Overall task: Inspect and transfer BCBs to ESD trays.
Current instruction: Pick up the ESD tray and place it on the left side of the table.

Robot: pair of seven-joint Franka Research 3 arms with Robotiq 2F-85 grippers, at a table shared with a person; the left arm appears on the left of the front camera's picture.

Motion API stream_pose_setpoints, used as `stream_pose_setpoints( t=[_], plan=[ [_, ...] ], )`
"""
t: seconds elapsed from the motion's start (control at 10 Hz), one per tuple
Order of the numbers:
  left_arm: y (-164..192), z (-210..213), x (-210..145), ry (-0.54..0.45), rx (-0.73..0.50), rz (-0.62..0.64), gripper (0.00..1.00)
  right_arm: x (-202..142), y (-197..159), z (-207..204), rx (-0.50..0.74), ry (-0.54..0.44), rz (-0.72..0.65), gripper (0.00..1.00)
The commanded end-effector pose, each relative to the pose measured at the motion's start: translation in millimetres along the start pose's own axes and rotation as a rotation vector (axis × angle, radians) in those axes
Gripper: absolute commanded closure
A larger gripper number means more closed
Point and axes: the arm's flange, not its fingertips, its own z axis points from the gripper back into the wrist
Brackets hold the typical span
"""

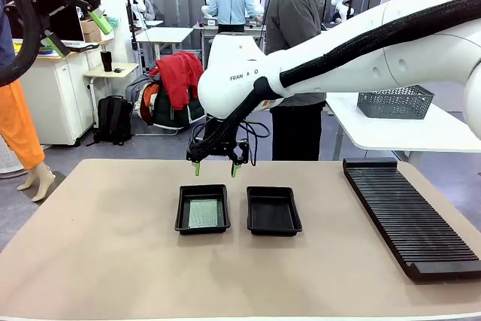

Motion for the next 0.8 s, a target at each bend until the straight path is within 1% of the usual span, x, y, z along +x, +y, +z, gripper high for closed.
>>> stream_pose_setpoints(
  t=[0.0,0.3,0.6,0.7],
  plan=[
    [0.9,-0.7,-0.8,-0.003,-0.004,0.003,0.0,-0.8,-0.5,-1.6,0.008,-0.006,-0.007,0.0],
    [0.0,0.0,0.0,0.0,0.0,0.0,0.0,0.0,0.0,0.0,0.0,0.0,0.0,0.0],
    [-4.9,-25.7,-4.7,0.008,0.076,0.015,0.0,-10.7,-24.8,22.7,0.094,-0.009,-0.008,0.0],
    [-7.1,-38.6,-5.8,0.011,0.1,0.026,0.0,-13.1,-37.0,29.9,0.146,-0.004,-0.011,0.0]
  ],
)
